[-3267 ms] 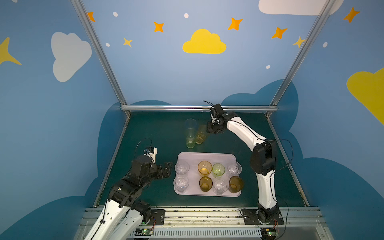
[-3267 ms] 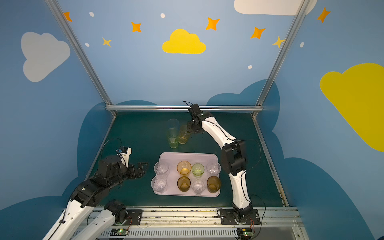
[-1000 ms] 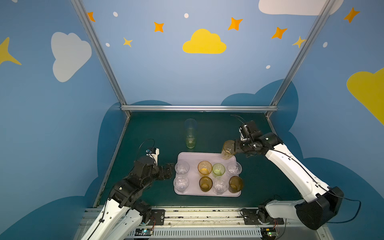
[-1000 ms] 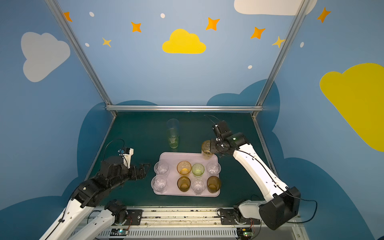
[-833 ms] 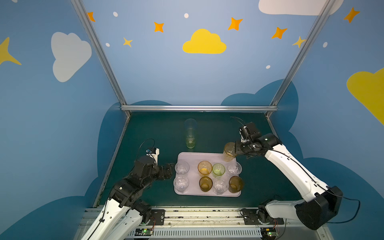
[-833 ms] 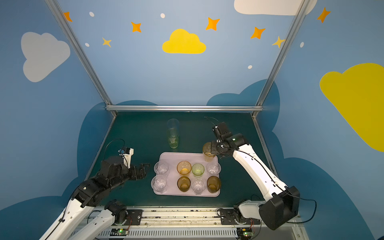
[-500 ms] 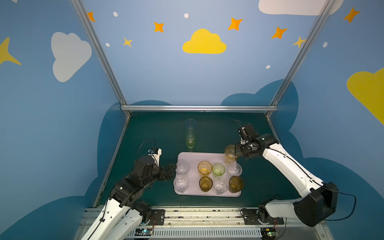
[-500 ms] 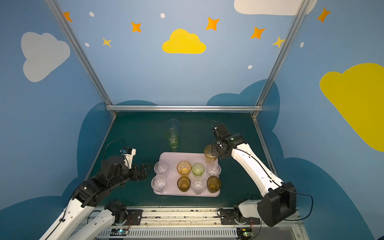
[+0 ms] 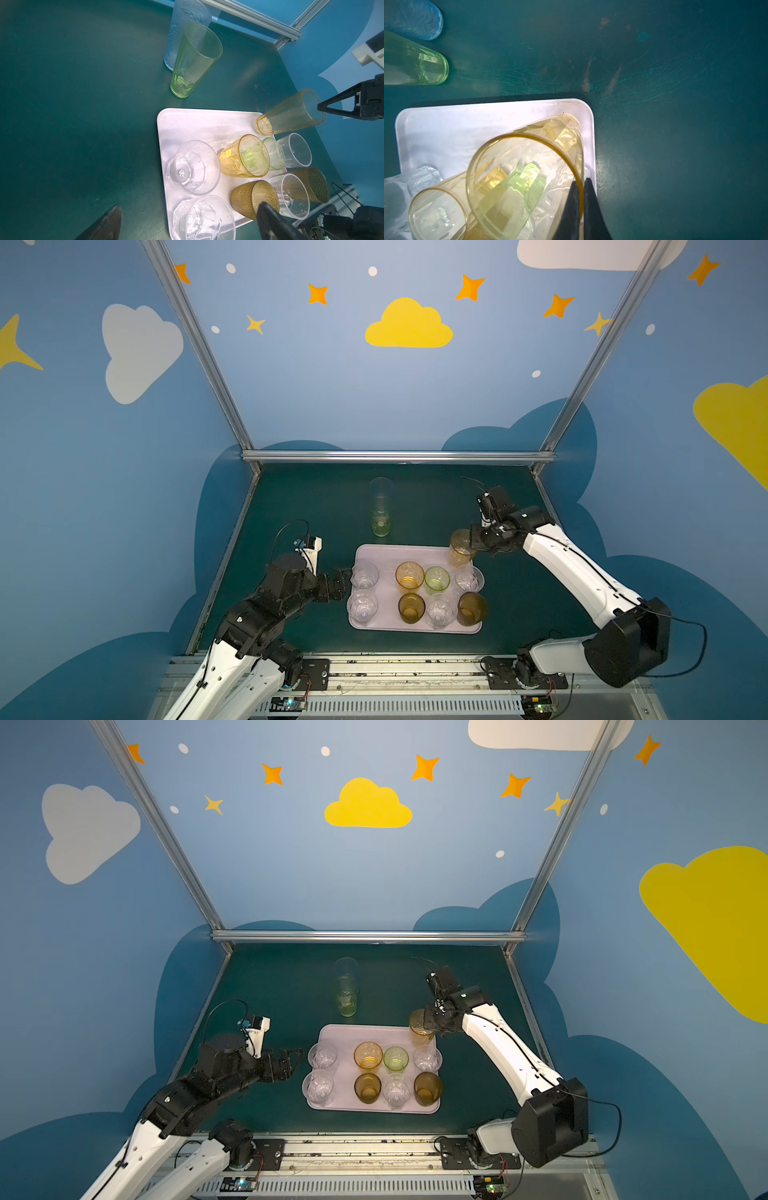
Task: Place the glasses into the tray
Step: 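Lower the amber glass onto the tray corner and open the right gripper, then reach the left gripper to the green glass while the right gripper withdraws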
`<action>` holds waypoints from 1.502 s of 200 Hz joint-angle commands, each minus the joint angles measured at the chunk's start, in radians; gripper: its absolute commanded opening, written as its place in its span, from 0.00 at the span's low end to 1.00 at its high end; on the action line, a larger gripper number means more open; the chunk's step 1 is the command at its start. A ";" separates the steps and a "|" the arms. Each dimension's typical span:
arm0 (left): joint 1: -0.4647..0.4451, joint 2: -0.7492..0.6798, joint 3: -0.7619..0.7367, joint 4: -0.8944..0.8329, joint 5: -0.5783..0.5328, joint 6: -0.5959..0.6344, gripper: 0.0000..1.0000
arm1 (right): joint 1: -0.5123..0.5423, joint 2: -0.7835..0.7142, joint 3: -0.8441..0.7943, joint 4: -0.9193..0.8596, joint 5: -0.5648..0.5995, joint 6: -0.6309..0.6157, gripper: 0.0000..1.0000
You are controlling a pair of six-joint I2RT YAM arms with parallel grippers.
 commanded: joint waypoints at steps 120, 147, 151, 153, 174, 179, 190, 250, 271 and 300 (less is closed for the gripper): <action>-0.003 0.000 -0.005 -0.007 -0.023 0.004 1.00 | -0.008 -0.034 0.006 0.023 -0.022 -0.018 0.74; -0.004 -0.006 -0.006 -0.005 -0.025 0.002 1.00 | -0.007 -0.073 0.006 0.024 -0.026 -0.019 0.81; -0.004 -0.005 -0.006 -0.007 -0.026 0.002 1.00 | -0.007 -0.079 0.005 0.026 -0.026 -0.017 0.81; -0.003 -0.003 -0.006 -0.007 -0.026 0.002 1.00 | -0.007 -0.081 0.006 0.026 -0.027 -0.018 0.82; -0.004 0.003 -0.003 -0.013 -0.035 0.001 1.00 | -0.007 -0.107 0.009 0.023 -0.030 -0.019 0.83; -0.004 0.005 -0.002 -0.015 -0.037 0.001 1.00 | -0.007 -0.114 0.011 0.020 -0.031 -0.020 0.84; -0.004 0.007 0.000 -0.018 -0.042 0.001 1.00 | -0.007 -0.129 0.012 0.021 -0.033 -0.018 0.85; -0.003 0.006 -0.001 -0.021 -0.045 -0.001 1.00 | -0.007 -0.177 0.025 0.007 -0.145 -0.037 0.86; -0.003 0.007 0.000 -0.022 -0.048 -0.001 1.00 | -0.007 -0.231 -0.021 0.040 -0.201 -0.022 0.86; -0.003 0.011 -0.002 -0.022 -0.051 -0.001 1.00 | -0.009 -0.315 -0.106 0.114 -0.279 0.005 0.86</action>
